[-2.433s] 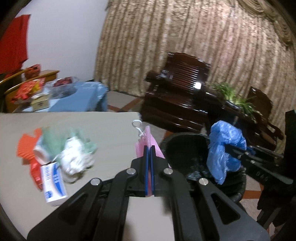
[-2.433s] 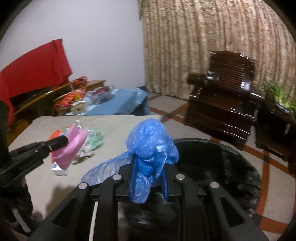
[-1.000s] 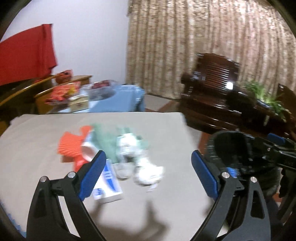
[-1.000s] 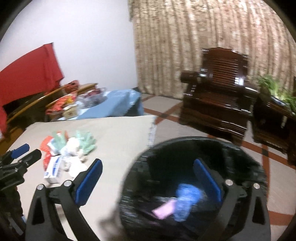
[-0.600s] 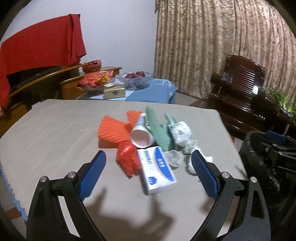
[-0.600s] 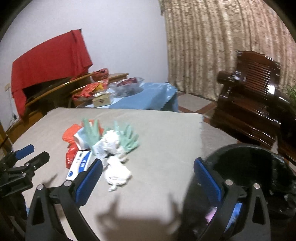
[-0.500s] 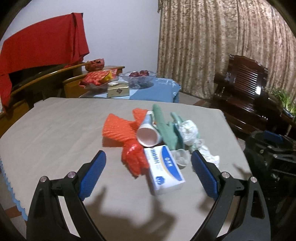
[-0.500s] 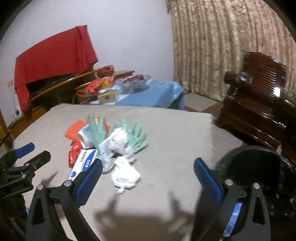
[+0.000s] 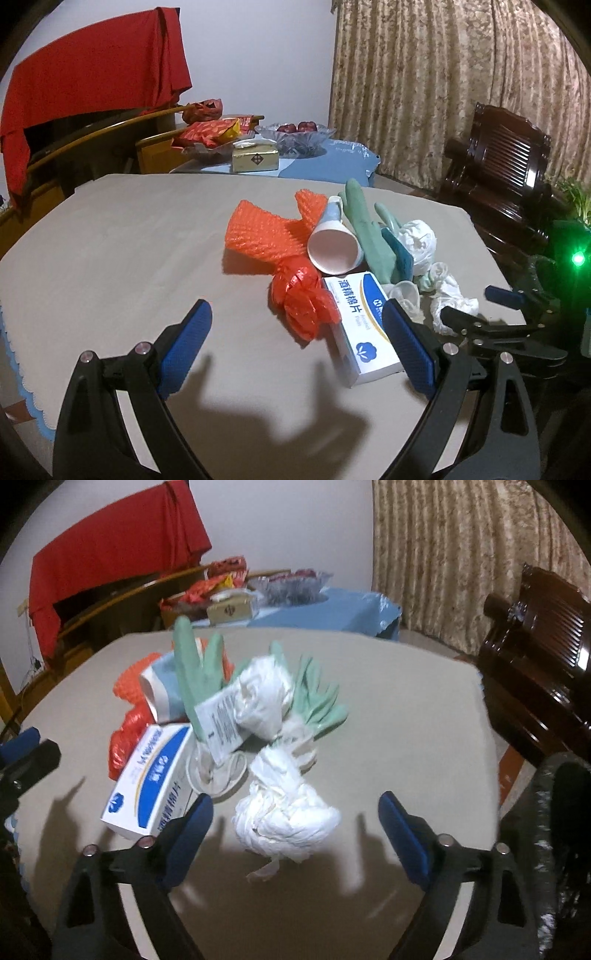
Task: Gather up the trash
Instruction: 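Return both tools to the table and grasp the white tissue with the right gripper, then grasp the white alcohol-pad box with the left gripper while the right gripper holds the tissue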
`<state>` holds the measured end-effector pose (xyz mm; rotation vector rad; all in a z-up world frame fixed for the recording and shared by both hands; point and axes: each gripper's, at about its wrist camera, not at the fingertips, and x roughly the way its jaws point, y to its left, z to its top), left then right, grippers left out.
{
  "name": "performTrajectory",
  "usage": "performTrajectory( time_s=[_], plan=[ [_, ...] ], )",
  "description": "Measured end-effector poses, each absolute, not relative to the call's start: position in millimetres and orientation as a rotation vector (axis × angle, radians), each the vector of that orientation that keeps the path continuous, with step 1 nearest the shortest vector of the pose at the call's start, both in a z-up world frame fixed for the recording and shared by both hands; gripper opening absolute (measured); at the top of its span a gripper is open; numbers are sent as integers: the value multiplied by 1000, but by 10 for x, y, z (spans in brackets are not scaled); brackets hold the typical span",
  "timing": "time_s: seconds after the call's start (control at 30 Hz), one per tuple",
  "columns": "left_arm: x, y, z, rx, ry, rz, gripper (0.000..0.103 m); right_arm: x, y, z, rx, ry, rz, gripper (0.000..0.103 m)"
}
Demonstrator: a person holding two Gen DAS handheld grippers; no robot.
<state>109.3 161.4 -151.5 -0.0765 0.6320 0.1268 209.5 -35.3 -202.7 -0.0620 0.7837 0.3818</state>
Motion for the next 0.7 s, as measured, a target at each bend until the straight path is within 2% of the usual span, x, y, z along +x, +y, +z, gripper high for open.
performTrajectory(
  time_s=[0.03,0.1,0.17,0.27,0.4,0.7],
  plan=[
    [1100,1619,-1528,-78,634,126,91,2107,-354,-2044,-61,796,389,78],
    [1112,1601,-1540,-80,639,125,91,2137,-342,-2066,-54,814,406,63],
    [1131,1578,-1550,-81,645,119,91,2158,-341,-2084,-48,821,417,54],
    [1133,1526,-1583,-82,649,109,91,2160,-390,-2063,-32,817,427,46],
    [1163,1411,-1612,-82,658,87,91,2112,-493,-2000,-19,802,411,42],
    [1326,1133,-1783,-80,704,62,90,2020,-739,-1828,-2,759,357,42]
  ],
)
